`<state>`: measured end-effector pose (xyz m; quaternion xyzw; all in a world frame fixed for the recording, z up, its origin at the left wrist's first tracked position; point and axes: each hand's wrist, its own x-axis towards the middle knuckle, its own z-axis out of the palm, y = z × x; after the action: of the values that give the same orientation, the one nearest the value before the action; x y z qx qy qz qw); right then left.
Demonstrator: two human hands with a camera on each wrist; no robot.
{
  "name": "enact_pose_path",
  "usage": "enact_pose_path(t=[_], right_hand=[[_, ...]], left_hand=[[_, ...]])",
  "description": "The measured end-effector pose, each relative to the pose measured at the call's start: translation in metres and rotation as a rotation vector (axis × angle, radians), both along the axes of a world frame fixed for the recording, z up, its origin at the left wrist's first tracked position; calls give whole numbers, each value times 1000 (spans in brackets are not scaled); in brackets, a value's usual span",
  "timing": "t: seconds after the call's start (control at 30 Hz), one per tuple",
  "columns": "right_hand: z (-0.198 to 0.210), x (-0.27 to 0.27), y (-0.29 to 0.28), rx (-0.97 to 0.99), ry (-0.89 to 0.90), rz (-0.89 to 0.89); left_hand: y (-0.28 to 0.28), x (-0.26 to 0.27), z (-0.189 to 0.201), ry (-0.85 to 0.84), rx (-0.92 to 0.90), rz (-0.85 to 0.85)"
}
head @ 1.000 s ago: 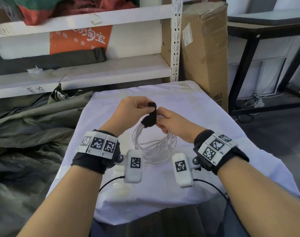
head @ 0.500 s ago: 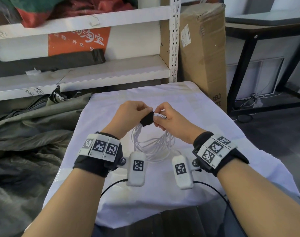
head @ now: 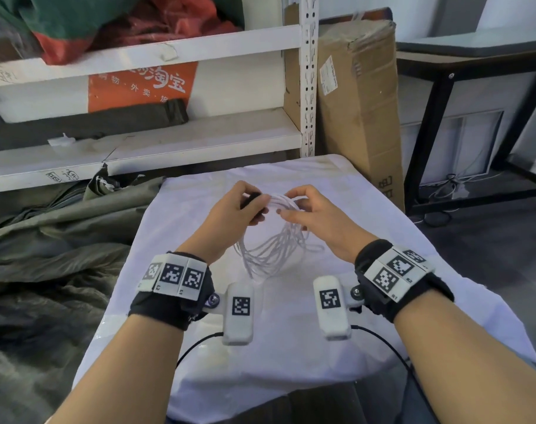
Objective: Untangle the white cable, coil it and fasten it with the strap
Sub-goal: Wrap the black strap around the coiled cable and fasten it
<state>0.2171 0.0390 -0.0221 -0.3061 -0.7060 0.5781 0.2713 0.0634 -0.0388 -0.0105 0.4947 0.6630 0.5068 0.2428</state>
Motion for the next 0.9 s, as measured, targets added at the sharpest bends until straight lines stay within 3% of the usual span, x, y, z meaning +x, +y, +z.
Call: enact_pose_path(t=[0.13,0.27,0.43,0.53,0.63,0.8,0.9], right_hand=[[-4,-1,2,-109,-2,-82],[-5,-5,-1,-205,81,-216],[-5,-6,-6,-183,-136,-105],[-7,-6,1,-98,-111,-239],[-9,-2,7,45,-138,-306],[-6,3,10,246,-54,-345],[-9,1,10,131,-5,-251]], left_hand=[[3,-3,2,-312,157,84],[5,7,1,-350,116,40],[3,12,4,-456,152,-40],[0,15,9,-463,116,-144],[-3,15,12,-480,122,-142],[0,9,22,-790,184,-23],[2,0,21,-958,129,27]])
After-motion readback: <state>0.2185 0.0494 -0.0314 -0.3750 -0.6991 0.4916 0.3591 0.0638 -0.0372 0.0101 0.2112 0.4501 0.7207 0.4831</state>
